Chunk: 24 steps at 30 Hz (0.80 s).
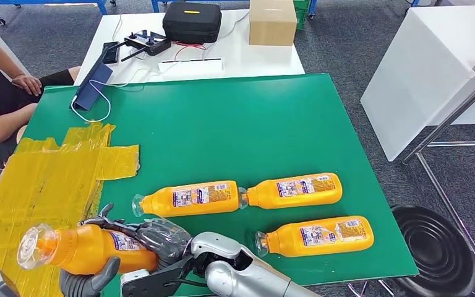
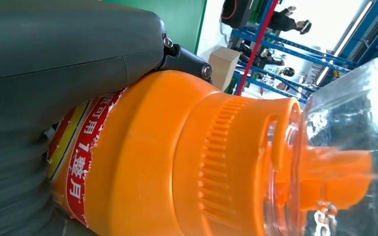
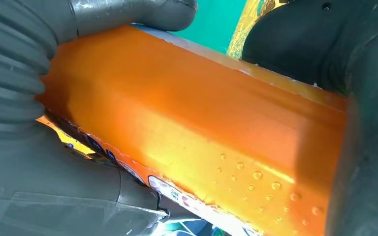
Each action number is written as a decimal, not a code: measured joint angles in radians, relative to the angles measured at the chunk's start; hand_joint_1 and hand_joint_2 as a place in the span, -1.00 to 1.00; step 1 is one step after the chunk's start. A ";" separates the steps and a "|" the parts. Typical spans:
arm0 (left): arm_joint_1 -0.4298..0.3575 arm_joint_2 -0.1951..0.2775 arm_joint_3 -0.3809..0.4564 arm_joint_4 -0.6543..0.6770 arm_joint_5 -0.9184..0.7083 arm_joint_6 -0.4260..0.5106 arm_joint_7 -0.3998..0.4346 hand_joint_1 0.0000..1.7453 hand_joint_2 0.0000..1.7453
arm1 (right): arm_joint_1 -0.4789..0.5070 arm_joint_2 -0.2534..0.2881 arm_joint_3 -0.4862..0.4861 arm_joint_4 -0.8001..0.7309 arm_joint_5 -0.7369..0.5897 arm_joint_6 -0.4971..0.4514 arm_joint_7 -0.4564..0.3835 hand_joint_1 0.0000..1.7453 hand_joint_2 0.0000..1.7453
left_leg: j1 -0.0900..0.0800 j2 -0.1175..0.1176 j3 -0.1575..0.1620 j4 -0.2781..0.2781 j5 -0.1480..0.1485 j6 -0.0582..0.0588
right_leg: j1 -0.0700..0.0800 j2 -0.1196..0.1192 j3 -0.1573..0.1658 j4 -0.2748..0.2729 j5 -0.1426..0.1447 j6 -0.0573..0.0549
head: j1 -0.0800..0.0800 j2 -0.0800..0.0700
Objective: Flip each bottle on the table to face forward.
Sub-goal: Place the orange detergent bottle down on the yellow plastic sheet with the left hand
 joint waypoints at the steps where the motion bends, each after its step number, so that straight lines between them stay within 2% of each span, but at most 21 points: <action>1: 0.001 0.000 0.001 0.000 0.000 -0.001 -0.002 1.00 1.00 | 0.001 0.000 0.000 0.000 0.001 -0.002 0.000 1.00 1.00 | 0.000 0.000 0.000 0.000 0.000 0.000 | 0.000 0.000 0.000 0.000 0.000 0.000 | 0.000 0.000; 9: -0.012 -0.015 0.015 0.000 -0.002 -0.015 -0.015 1.00 1.00 | 0.007 -0.005 -0.015 -0.015 0.008 -0.090 0.062 0.98 1.00 | 0.000 0.000 0.000 0.000 0.000 0.000 | 0.000 0.000 0.000 0.000 0.000 0.000 | 0.000 0.000; 13: -0.050 -0.024 0.031 0.000 -0.025 -0.004 -0.020 1.00 1.00 | 0.004 -0.007 -0.054 -0.030 0.012 -0.151 0.131 -0.96 1.00 | 0.000 0.000 0.000 0.000 0.000 0.000 | 0.000 0.000 0.000 0.000 0.000 0.000 | 0.000 0.000; 14: -0.066 -0.027 0.037 0.002 -0.045 0.009 -0.023 1.00 1.00 | -0.003 -0.005 -0.067 -0.031 0.018 -0.168 0.155 -1.00 1.00 | 0.000 0.000 0.000 0.000 0.000 0.000 | 0.000 0.000 0.000 0.000 0.000 0.000 | 0.000 0.000; 18: -0.159 -0.037 0.067 0.026 -0.118 0.067 -0.038 1.00 1.00 | -0.071 0.006 -0.148 -0.021 0.031 -0.200 0.243 -1.00 -1.00 | 0.000 -0.001 0.000 0.000 0.002 -0.001 | 0.000 -0.001 0.002 0.000 0.001 0.000 | 0.000 0.000; 24: -0.238 -0.037 0.143 0.060 -0.218 0.156 -0.067 1.00 1.00 | -0.166 -0.012 -0.289 0.029 0.029 -0.225 0.291 -1.00 -1.00 | -0.001 0.000 0.001 0.001 0.003 0.000 | -0.002 -0.001 0.001 0.000 0.003 0.002 | 0.000 0.000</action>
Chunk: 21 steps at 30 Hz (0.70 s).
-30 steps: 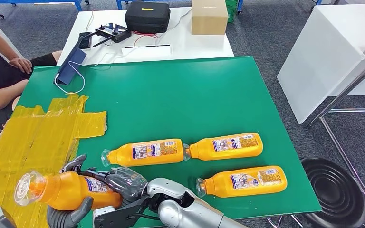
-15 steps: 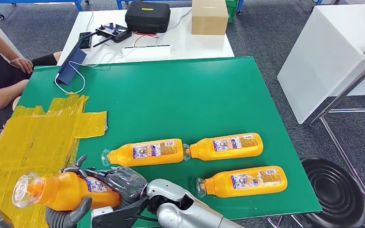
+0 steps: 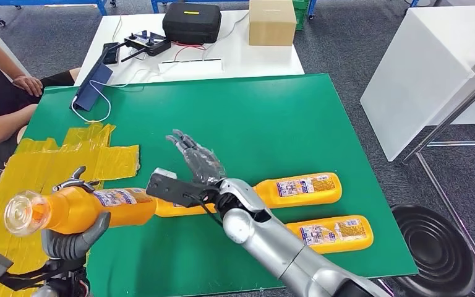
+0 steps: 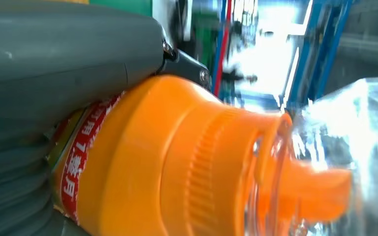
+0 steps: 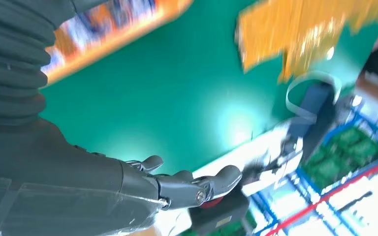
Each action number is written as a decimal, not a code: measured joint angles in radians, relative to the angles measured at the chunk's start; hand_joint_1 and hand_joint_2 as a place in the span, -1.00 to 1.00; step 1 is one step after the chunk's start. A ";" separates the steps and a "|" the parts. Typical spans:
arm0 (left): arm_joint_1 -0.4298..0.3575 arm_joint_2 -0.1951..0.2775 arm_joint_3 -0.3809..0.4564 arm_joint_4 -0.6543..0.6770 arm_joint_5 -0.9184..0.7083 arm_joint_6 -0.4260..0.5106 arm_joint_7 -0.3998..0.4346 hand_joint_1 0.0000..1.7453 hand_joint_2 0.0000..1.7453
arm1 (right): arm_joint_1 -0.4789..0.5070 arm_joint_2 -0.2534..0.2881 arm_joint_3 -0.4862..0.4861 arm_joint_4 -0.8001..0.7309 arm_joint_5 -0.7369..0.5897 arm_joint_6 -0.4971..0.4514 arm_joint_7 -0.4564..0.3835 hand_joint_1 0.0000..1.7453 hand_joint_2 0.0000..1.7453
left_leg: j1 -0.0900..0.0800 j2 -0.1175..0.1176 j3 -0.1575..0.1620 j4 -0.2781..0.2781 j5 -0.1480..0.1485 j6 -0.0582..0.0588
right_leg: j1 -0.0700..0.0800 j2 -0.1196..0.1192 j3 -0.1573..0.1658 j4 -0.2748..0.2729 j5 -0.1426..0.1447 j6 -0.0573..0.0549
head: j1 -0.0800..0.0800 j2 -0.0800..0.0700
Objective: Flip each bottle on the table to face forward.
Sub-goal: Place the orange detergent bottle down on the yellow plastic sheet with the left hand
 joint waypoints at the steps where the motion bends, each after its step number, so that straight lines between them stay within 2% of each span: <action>1: -0.018 0.001 0.013 0.011 -0.035 0.028 -0.006 1.00 1.00 | -0.017 0.000 -0.017 0.009 0.000 -0.001 0.003 -1.00 -1.00 | 0.000 0.000 0.000 0.000 0.000 0.000 | 0.000 0.000 0.000 0.000 0.000 0.000 | 0.000 0.000; 6: -0.093 0.011 0.082 0.063 -0.157 0.119 -0.029 1.00 1.00 | -0.077 -0.001 -0.087 0.046 0.000 0.007 0.010 -1.00 -1.00 | 0.001 -0.001 -0.001 0.000 0.000 0.000 | 0.000 0.000 -0.001 0.000 0.000 0.000 | 0.000 0.000; 8: -0.120 0.015 0.107 0.083 -0.294 0.216 -0.055 1.00 1.00 | -0.084 -0.001 -0.104 0.054 0.002 0.016 0.012 -1.00 -1.00 | 0.001 -0.001 -0.001 0.000 0.000 0.000 | 0.000 0.000 -0.001 0.000 0.000 0.000 | 0.000 0.000; 10: -0.144 0.022 0.129 0.109 -0.504 0.368 -0.083 1.00 1.00 | -0.085 -0.001 -0.116 0.061 0.006 0.030 0.012 -1.00 -1.00 | 0.000 -0.001 -0.002 0.000 0.000 0.000 | 0.001 0.000 -0.001 0.000 0.000 0.000 | 0.000 0.000; 12: -0.161 0.034 0.143 0.140 -0.721 0.514 -0.083 1.00 1.00 | -0.086 -0.002 -0.123 0.069 0.009 0.050 0.013 -1.00 0.00 | 0.000 -0.001 -0.002 0.000 0.000 0.000 | 0.000 0.000 -0.001 0.000 0.000 0.000 | 0.000 0.000; 14: -0.171 0.049 0.148 0.179 -0.922 0.621 -0.046 1.00 1.00 | -0.088 -0.006 -0.125 0.079 0.009 0.084 0.016 -1.00 1.00 | 0.000 -0.001 -0.002 0.000 0.000 0.000 | 0.000 0.000 -0.001 0.000 0.000 0.000 | 0.000 0.000; 18: -0.182 0.089 0.132 0.294 -1.332 0.775 0.114 1.00 1.00 | -0.106 -0.009 -0.116 0.125 0.004 0.188 0.029 -1.00 1.00 | 0.000 -0.001 -0.002 0.000 0.000 0.000 | 0.000 0.000 -0.001 0.000 0.000 0.000 | 0.000 0.000; 21: -0.203 0.120 0.106 0.390 -1.472 0.782 0.229 1.00 1.00 | -0.128 -0.009 -0.092 0.170 0.003 0.245 0.038 -1.00 1.00 | 0.000 -0.001 -0.002 0.000 0.000 0.000 | 0.000 0.000 -0.001 0.000 0.000 0.000 | 0.000 0.000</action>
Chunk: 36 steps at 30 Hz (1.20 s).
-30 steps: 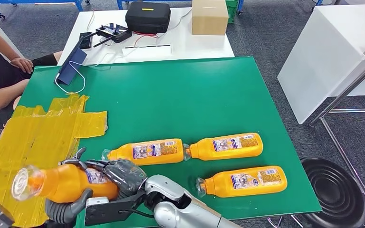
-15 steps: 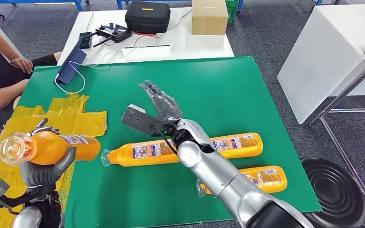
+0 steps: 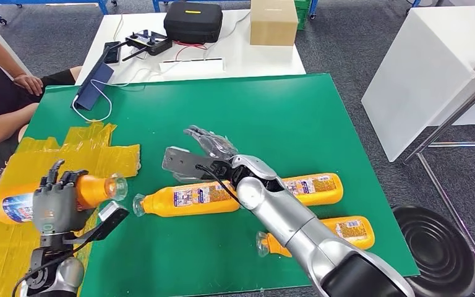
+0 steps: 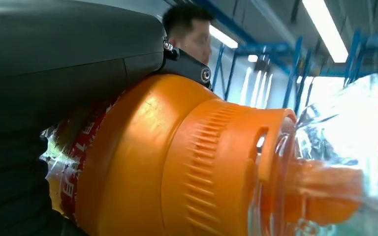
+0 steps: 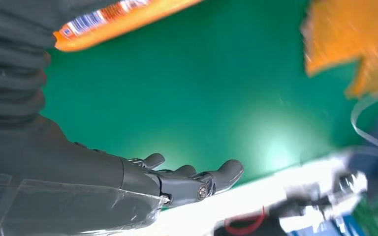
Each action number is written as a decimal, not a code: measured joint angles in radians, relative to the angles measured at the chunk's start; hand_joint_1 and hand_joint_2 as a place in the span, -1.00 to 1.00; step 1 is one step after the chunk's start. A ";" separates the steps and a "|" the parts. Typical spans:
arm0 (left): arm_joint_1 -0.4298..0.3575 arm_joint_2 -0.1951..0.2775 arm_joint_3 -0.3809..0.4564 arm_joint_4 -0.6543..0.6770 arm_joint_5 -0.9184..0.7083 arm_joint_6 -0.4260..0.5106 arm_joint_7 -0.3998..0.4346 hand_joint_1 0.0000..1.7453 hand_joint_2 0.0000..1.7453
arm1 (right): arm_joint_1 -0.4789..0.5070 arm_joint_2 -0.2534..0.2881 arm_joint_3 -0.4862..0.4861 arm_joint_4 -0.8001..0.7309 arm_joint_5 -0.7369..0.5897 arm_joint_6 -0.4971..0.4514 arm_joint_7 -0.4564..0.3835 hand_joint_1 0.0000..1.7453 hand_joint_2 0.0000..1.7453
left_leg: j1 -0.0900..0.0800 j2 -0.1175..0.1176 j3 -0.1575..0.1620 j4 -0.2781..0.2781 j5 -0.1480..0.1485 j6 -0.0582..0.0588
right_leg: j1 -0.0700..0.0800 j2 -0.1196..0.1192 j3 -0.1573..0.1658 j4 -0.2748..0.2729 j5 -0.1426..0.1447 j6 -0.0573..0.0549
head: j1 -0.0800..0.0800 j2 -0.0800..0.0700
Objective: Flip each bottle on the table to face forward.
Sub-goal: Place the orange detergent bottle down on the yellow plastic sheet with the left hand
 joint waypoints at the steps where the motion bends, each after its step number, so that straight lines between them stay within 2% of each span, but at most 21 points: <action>1: -0.008 0.009 -0.008 0.029 -0.022 -0.004 0.024 1.00 1.00 | -0.006 0.000 0.009 0.014 -0.001 0.012 0.002 -1.00 1.00 | 0.000 0.000 0.000 0.000 0.000 0.000 | 0.000 0.000 0.000 0.000 0.000 0.000 | 0.000 0.000; 8: -0.074 0.071 -0.056 0.227 -0.095 -0.108 0.144 1.00 1.00 | -0.033 -0.001 0.094 0.083 -0.012 0.121 0.005 -1.00 1.00 | 0.000 0.000 0.000 0.000 0.000 0.000 | 0.000 0.000 0.000 0.000 0.000 0.000 | 0.000 0.000; 14: -0.128 0.106 -0.074 0.376 -0.070 -0.121 0.145 1.00 1.00 | -0.044 -0.010 0.178 0.118 -0.008 0.167 0.007 -1.00 1.00 | 0.000 -0.001 0.000 0.000 0.000 0.000 | 0.000 0.000 0.001 0.000 0.000 0.000 | 0.000 0.000; 20: -0.162 0.120 -0.082 0.431 -0.066 -0.123 0.142 1.00 1.00 | -0.056 -0.014 0.211 0.137 -0.008 0.173 0.007 -1.00 1.00 | 0.000 -0.001 0.003 0.000 0.000 0.000 | 0.000 0.000 0.003 0.000 0.000 0.000 | 0.000 0.000; 23: -0.174 0.124 -0.087 0.451 -0.038 -0.135 0.113 1.00 1.00 | -0.062 -0.018 0.235 0.146 -0.008 0.196 0.009 -1.00 1.00 | 0.000 -0.001 0.005 0.000 0.000 0.000 | 0.000 -0.001 0.005 0.000 0.000 0.000 | 0.000 0.000; 25: -0.186 0.125 -0.091 0.467 0.012 -0.158 0.067 0.06 1.00 | -0.063 -0.021 0.259 0.154 -0.007 0.205 0.009 -1.00 1.00 | 0.000 -0.001 0.006 0.000 0.001 0.000 | 0.000 -0.001 0.006 0.000 0.000 0.000 | 0.000 0.000; 27: -0.200 0.126 -0.097 0.481 0.086 -0.208 0.004 -0.94 0.00 | -0.063 -0.022 0.285 0.171 0.002 0.206 0.008 -1.00 1.00 | 0.000 -0.002 0.006 0.000 0.001 0.000 | 0.000 -0.002 0.007 0.000 0.000 0.000 | -0.001 0.000; 29: -0.214 0.128 -0.106 0.490 0.170 -0.282 -0.059 -1.00 -1.00 | -0.063 -0.019 0.314 0.198 0.022 0.205 0.005 -1.00 1.00 | 0.000 -0.003 0.007 0.000 0.002 -0.001 | 0.000 -0.002 0.008 0.000 0.000 0.000 | -0.001 0.000; 34: -0.234 0.124 -0.125 0.504 0.397 -0.467 -0.192 -1.00 -1.00 | -0.060 -0.002 0.384 0.279 0.092 0.205 0.002 -0.99 1.00 | 0.000 -0.003 0.008 0.000 0.003 0.000 | 0.000 -0.002 0.010 0.000 0.000 0.000 | 0.000 0.000; 36: -0.235 0.115 -0.124 0.500 0.520 -0.555 -0.256 -1.00 -1.00 | -0.058 0.003 0.409 0.310 0.121 0.214 0.000 -0.88 1.00 | -0.001 -0.004 0.009 0.000 0.003 0.000 | -0.001 -0.003 0.010 0.000 0.000 0.000 | 0.000 0.000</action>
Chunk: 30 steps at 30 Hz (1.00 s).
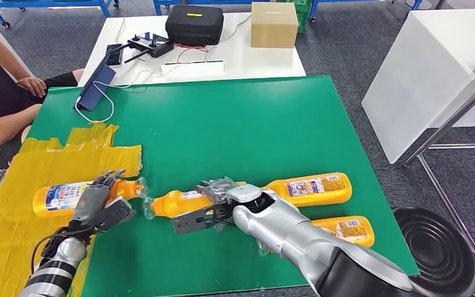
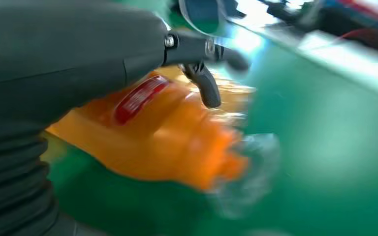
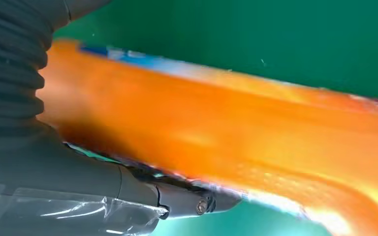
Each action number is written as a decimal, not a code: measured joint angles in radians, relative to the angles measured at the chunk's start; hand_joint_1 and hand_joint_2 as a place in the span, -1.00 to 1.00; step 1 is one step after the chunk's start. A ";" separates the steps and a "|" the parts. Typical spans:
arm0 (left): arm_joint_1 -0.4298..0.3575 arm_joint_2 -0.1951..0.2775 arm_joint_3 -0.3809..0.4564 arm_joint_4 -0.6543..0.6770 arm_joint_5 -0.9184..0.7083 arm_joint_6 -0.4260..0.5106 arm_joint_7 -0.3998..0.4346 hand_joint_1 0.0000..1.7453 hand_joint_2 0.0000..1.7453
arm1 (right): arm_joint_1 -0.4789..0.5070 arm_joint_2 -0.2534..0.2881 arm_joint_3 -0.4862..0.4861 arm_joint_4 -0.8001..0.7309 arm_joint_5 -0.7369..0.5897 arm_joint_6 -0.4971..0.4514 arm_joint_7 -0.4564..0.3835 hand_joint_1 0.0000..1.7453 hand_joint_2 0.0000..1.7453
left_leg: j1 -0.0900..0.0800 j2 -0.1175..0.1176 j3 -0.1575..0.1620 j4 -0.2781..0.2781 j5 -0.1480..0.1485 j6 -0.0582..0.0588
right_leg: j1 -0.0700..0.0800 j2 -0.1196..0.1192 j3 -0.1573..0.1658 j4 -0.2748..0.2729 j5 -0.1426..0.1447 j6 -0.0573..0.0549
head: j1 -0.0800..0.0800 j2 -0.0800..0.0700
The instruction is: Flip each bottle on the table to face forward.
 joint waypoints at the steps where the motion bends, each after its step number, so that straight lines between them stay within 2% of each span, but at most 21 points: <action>1: 0.001 -0.005 0.001 -0.005 0.068 -0.052 -0.029 -1.00 -1.00 | 0.003 0.002 0.012 0.016 0.014 0.006 -0.004 -0.49 1.00 | 0.000 -0.001 0.000 0.000 0.000 0.000 | 0.000 0.000 0.000 0.000 0.000 0.000 | 0.000 0.000; 4: 0.010 -0.022 0.013 -0.034 0.295 -0.249 -0.105 -1.00 -1.00 | 0.006 0.006 0.042 0.058 0.050 0.016 -0.021 0.85 1.00 | 0.000 0.000 0.000 0.000 0.000 0.000 | 0.000 0.000 0.000 0.000 0.000 0.000 | 0.000 0.000; 5: 0.017 -0.029 0.020 -0.050 0.371 -0.316 -0.122 -1.00 -1.00 | 0.005 0.008 0.049 0.069 0.060 0.017 -0.024 0.95 1.00 | 0.000 0.001 0.001 0.000 -0.001 0.000 | 0.000 0.001 0.001 -0.001 0.000 0.000 | 0.000 0.000; 9: 0.048 -0.055 0.055 -0.137 0.631 -0.537 -0.156 -1.00 -1.00 | 0.007 0.017 0.066 0.107 0.091 0.013 -0.030 1.00 1.00 | 0.000 0.005 0.004 0.000 -0.002 0.000 | 0.000 0.004 0.001 -0.001 0.000 0.000 | 0.000 0.000; 13: 0.085 -0.083 0.092 -0.238 0.801 -0.660 -0.143 -1.00 -1.00 | 0.004 0.029 0.067 0.129 0.097 -0.013 -0.013 1.00 1.00 | 0.000 0.004 0.005 0.000 -0.002 0.000 | 0.000 0.003 0.003 -0.001 0.000 0.000 | 0.000 0.000; 16: 0.111 -0.097 0.111 -0.295 0.862 -0.696 -0.127 -1.00 -1.00 | 0.004 0.039 0.059 0.138 0.083 -0.045 -0.001 1.00 1.00 | 0.000 0.004 0.005 0.000 -0.001 0.000 | 0.000 0.004 0.004 -0.001 0.000 0.000 | 0.000 0.000; 19: 0.144 -0.105 0.124 -0.346 0.919 -0.722 -0.114 -1.00 -1.00 | 0.008 0.050 0.022 0.141 0.033 -0.140 -0.004 1.00 1.00 | 0.000 0.004 0.005 0.000 -0.001 0.000 | 0.000 0.004 0.004 -0.001 0.000 0.000 | 0.000 0.000; 24: 0.221 -0.109 0.145 -0.432 0.974 -0.738 -0.104 -1.00 -1.00 | 0.037 0.053 -0.106 0.107 -0.049 -0.325 -0.056 1.00 1.00 | 0.000 0.004 0.000 0.000 -0.001 0.000 | 0.000 0.003 -0.001 0.000 0.000 0.000 | 0.000 0.000; 28: 0.259 -0.111 0.158 -0.477 0.996 -0.742 -0.100 -1.00 -1.00 | 0.056 0.052 -0.185 0.055 -0.063 -0.376 -0.087 1.00 1.00 | 0.001 0.002 -0.003 0.000 -0.001 0.000 | 0.000 0.002 -0.003 0.000 0.000 0.000 | 0.000 0.000; 30: 0.281 -0.113 0.167 -0.499 1.014 -0.740 -0.093 -1.00 0.00 | 0.084 0.051 -0.224 0.005 -0.078 -0.426 -0.127 1.00 1.00 | 0.001 0.003 -0.005 0.000 -0.001 0.000 | 0.000 0.003 -0.005 0.000 0.000 0.000 | 0.001 0.000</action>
